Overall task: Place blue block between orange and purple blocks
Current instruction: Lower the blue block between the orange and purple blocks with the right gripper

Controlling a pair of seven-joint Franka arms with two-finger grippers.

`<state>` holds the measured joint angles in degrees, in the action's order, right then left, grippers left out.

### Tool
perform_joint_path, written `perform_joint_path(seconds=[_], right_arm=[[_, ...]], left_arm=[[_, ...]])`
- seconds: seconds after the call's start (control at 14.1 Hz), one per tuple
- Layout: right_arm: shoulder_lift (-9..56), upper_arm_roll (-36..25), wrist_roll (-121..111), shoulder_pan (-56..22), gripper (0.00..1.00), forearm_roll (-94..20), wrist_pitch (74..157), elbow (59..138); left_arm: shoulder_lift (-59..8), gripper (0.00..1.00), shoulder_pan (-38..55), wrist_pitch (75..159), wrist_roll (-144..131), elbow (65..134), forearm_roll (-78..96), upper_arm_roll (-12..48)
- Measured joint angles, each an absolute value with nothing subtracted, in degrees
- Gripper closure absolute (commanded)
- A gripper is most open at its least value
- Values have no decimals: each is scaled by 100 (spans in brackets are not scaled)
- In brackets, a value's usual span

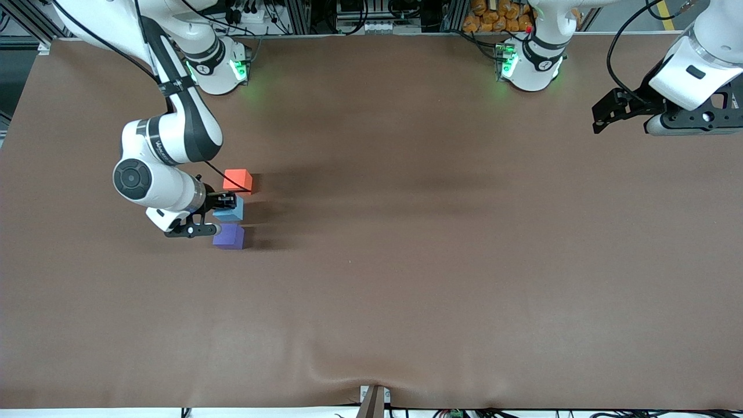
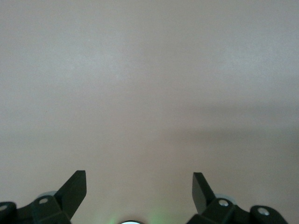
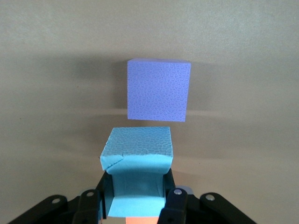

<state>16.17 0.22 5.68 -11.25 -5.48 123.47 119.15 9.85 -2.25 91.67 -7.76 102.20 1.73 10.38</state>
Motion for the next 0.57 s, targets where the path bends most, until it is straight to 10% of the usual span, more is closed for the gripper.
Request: perform_joint_path(seconds=[0.57], right_arm=[[1819,9,197,-930,100,-545,13231,12468]], left_arm=[[22,0,-129,8901,-778,9059,48,1048]])
